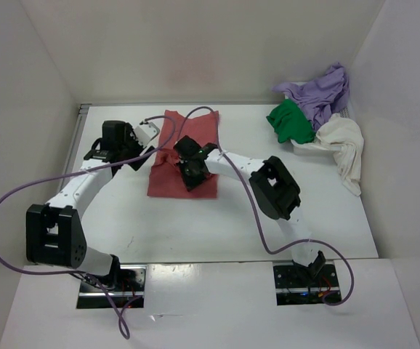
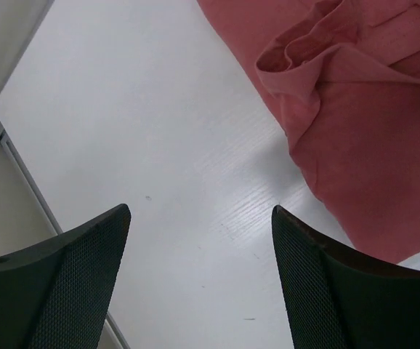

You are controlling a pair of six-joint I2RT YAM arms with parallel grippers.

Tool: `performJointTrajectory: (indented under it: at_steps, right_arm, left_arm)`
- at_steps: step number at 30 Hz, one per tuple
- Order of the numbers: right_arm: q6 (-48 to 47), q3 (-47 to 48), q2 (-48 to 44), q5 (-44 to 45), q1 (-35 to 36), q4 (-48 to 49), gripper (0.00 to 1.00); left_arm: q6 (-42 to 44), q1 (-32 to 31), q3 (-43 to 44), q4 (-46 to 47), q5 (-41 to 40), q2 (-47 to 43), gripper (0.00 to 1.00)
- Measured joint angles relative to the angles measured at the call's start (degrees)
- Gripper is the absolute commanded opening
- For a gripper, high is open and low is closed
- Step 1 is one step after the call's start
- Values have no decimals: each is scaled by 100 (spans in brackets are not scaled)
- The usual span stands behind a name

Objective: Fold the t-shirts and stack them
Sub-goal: Fold the folded rectangular tshirt in 1/3 of the way, then grab one side of the 2/3 rectangular tshirt with both arms

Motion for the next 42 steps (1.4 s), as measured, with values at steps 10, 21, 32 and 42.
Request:
performJointTrajectory:
  at_steps: [10,21,32,42]
  right_arm:
    - [249,942,527,881,131,-103,0]
    - [129,4015,2205,2063,-247,-1259,0]
    - [59,5908,2660,2647,-831,-1611,6]
    - [-87,2299,302,1679,-927,-1443,56]
  left_arm:
    - [-175,168,-199,-208,11,-26,85]
    - [-175,168,-208,-275,46,-26,85]
    - [48,164,-208,-361,133,-15,85]
    - [2559,-833,-1141,-1423,448,-127,96]
